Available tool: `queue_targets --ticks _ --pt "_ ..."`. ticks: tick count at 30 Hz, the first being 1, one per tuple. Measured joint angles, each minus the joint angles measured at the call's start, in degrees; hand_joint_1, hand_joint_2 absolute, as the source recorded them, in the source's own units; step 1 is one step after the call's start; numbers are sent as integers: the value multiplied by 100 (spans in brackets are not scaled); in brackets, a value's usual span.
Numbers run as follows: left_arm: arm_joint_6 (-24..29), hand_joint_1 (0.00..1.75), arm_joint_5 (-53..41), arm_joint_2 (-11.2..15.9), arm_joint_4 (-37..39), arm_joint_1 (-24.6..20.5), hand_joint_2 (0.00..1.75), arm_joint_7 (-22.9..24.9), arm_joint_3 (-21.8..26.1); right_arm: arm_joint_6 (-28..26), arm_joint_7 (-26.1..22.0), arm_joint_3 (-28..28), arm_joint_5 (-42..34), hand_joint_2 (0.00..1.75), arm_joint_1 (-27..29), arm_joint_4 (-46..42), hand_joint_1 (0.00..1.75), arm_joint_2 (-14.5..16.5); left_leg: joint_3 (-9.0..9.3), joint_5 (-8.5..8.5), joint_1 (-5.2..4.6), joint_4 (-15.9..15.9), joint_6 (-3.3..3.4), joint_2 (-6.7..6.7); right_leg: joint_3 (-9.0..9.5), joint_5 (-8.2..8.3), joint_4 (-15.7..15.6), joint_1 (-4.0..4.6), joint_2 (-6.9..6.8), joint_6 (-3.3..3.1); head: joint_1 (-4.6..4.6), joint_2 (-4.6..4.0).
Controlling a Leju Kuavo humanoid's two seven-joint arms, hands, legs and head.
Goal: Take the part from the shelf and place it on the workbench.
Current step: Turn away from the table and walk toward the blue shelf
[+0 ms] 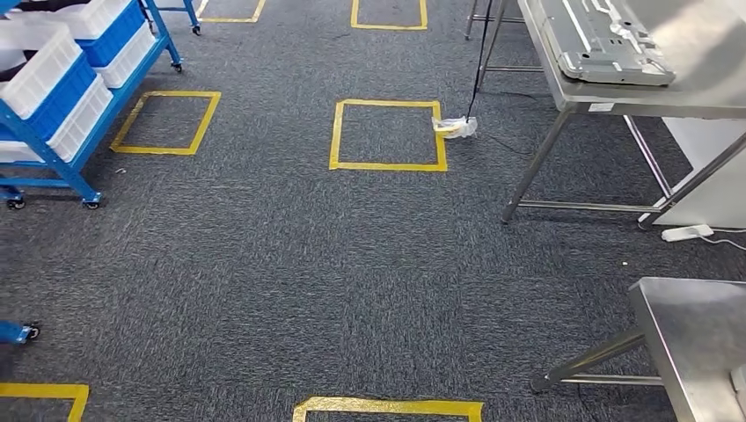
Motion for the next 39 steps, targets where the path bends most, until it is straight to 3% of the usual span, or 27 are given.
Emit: queue_targets --ticks 1,3,5,7,8,10,12,13,14,15,16,18,20,22,23,25,27,28,29,30,31,33,34,36,38,39 --pt "-1 0 -1 6 0 -2 0 -8 0 -44 6 22 30 175 -4 7 0 17 8 -4 -7 11 -3 -82 154 241 -351 9 57 -33 0 0" --pt "-10 0 40 25 0 -15 0 -27 5 -158 106 60 96 175 -10 37 0 74 -3 -8 -10 34 -23 -229 475 582 -1097 19 330 -104 0 1" --pt "-44 0 122 70 1 -28 0 -31 42 -219 276 109 175 175 -28 69 0 142 -53 11 12 43 -77 -352 588 649 -1410 40 487 -140 -1 1" --pt "-80 0 210 126 4 -22 0 -8 107 -220 432 167 246 175 -71 79 0 203 -87 38 32 30 -147 -459 602 672 -1466 42 375 -167 -2 2" --pt "-89 0 252 150 7 -12 0 15 138 -214 501 190 273 175 -91 82 0 231 -97 25 30 49 -171 -427 627 689 -1506 32 307 -189 -2 2" --pt "-69 0 350 178 11 -22 0 101 210 -200 643 227 308 175 -108 87 0 272 -262 -197 17 412 -216 -125 689 719 -1592 10 140 -248 -8 1" --pt "-16 0 443 179 11 -47 0 255 283 -207 733 246 297 175 -102 95 0 286 -626 -569 36 1160 -264 180 716 708 -1606 34 -43 -281 -14 0" --pt "7 0 466 179 11 -52 0 350 314 -226 735 249 272 175 -101 97 0 288 -790 -684 54 1487 -287 228 718 695 -1600 42 -133 -286 -14 0" --pt "27 0 476 178 11 -51 0 458 338 -250 712 249 244 175 -101 99 0 290 -869 -695 71 1641 -306 255 723 679 -1595 46 -218 -286 -14 0" --pt "39 0 475 178 11 -45 0 556 356 -274 672 249 217 175 -101 101 0 292 -836 -602 85 1583 -321 280 732 660 -1589 46 -298 -280 -14 0" --pt "51 0 473 179 11 -36 0 638 368 -295 624 249 199 175 -102 101 0 295 -674 -415 94 1285 -329 328 751 637 -1580 44 -367 -268 -14 0" --pt "81 0 469 184 11 -29 0 716 373 -321 525 249 173 175 -99 102 0 299 -250 -105 79 489 -308 566 792 581 -1550 57 -488 -222 -14 0" --pt "93 0 448 196 11 -35 0 695 375 -333 436 248 141 175 -103 103 0 309 -62 -35 39 105 -233 707 813 540 -1527 89 -591 -169 -9 0" --pt "79 0 374 219 11 -25 0 586 374 -339 370 245 97 175 -125 103 0 336 -75 -35 23 86 -160 606 829 521 -1527 105 -689 -128 -4 0" --pt "66 0 320 233 11 -16 0 509 370 -344 353 242 73 175 -134 103 0 352 -71 -22 29 64 -132 549 838 488 -1501 92 -670 -102 -4 0" --pt "49 0 203 264 11 -17 0 348 346 -364 358 230 25 175 -127 107 0 377 -57 9 46 14 -64 434 716 271 -1202 59 -420 -55 0 1" --pt "83 0 66 294 11 -28 0 167 283 -384 420 200 -44 175 -96 118 0 399 -63 22 47 -2 -20 319 360 -100 -491 37 -115 -38 5 1" --pt "119 0 -9 308 11 -30 0 66 240 -390 473 175 -89 175 -86 123 0 411 -68 24 42 1 -12 254 173 -228 -135 35 -55 -35 6 0" --pt "167 0 -83 320 11 -29 0 -36 190 -395 533 145 -139 175 -81 128 0 421 -69 24 37 7 -7 181 52 -255 81 35 -26 -37 5 0" --pt "213 0 -147 331 11 -27 0 -136 139 -403 597 111 -188 175 -80 131 0 431 -64 23 34 15 -8 100 39 -156 78 35 -10 -44 5 0" --pt "255 0 -201 340 11 -27 0 -223 94 -411 656 78 -227 175 -82 132 0 442 -57 20 34 26 -12 16 129 40 -136 34 11 -58 6 1" --pt "317 0 -268 348 11 -29 0 -361 14 -426 747 21 -291 175 -73 144 0 462 -59 15 32 53 -31 -144 444 459 -869 22 222 -94 7 1" --pt "341 0 -291 349 11 -32 0 -423 -19 -428 777 -6 -322 175 -63 153 0 473 -80 19 31 69 -52 -219 553 565 -1158 14 344 -106 7 1" --pt "389 0 -355 349 11 -18 0 -548 -86 -426 821 -72 -416 175 -51 168 0 499 -141 48 44 79 -119 -349 613 589 -1383 18 470 -118 5 0" --pt "420 0 -437 346 13 20 0 -627 -156 -423 835 -157 -522 175 -59 168 0 538 -182 68 64 77 -193 -422 631 619 -1447 16 340 -157 4 0" --pt "425 0 -480 340 15 31 0 -645 -190 -421 833 -201 -569 175 -59 168 0 560 -213 26 61 137 -219 -340 652 640 -1486 8 269 -190 -2 0"
